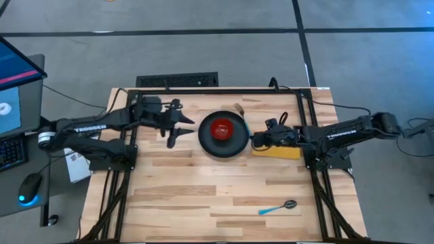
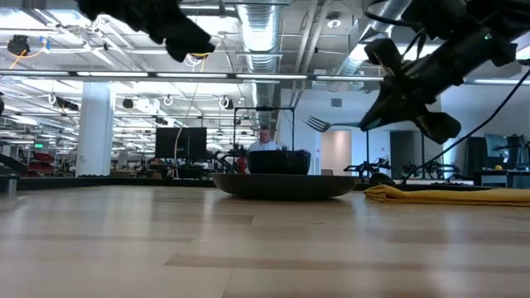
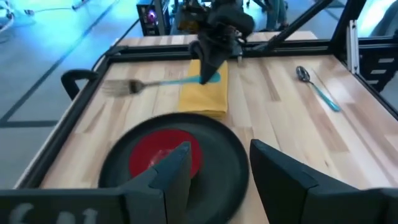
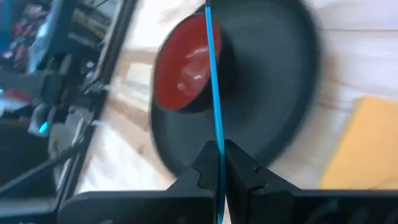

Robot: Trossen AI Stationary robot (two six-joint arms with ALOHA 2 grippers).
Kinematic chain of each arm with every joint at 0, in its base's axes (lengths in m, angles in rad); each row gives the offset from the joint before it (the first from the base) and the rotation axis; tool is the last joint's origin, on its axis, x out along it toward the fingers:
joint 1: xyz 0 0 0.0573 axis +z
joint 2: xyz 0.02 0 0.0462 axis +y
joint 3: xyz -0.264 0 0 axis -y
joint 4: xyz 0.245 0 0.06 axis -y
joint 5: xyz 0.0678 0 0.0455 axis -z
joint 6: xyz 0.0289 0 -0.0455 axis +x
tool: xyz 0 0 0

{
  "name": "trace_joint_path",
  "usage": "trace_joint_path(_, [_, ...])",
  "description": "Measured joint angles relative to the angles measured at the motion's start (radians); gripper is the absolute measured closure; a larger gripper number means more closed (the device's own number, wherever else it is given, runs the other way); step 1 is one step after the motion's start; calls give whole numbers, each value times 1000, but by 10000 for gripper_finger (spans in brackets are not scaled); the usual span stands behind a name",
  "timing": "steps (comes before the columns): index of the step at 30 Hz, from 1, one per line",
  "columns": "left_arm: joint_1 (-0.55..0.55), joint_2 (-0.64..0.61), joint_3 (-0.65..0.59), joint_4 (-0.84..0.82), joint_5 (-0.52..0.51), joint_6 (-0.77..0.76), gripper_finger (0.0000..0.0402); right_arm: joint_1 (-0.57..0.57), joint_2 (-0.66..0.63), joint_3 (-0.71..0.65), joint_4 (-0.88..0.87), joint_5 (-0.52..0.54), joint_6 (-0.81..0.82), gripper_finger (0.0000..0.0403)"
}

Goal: Set table place
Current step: Put the blue fork beside the black plate

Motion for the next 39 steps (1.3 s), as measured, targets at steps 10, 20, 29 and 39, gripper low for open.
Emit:
trace_joint_path(10, [-2, -177, -193, 105, -8, -20, 246, -10, -32, -74, 4, 32, 239, 376])
trace_joint_path(20, [-2, -211, -258, 123, -8, 3, 246, 12, 107, -92, 81, 51, 468, 376])
trace_joint_path(29, [-2, -211, -263, 119, -8, 13, 246, 12, 309, -92, 254, 47, 530, 376])
trace_joint_path(39, [-2, -211, -263, 96, -7, 28, 246, 42, 442, -88, 413, 35, 555, 376])
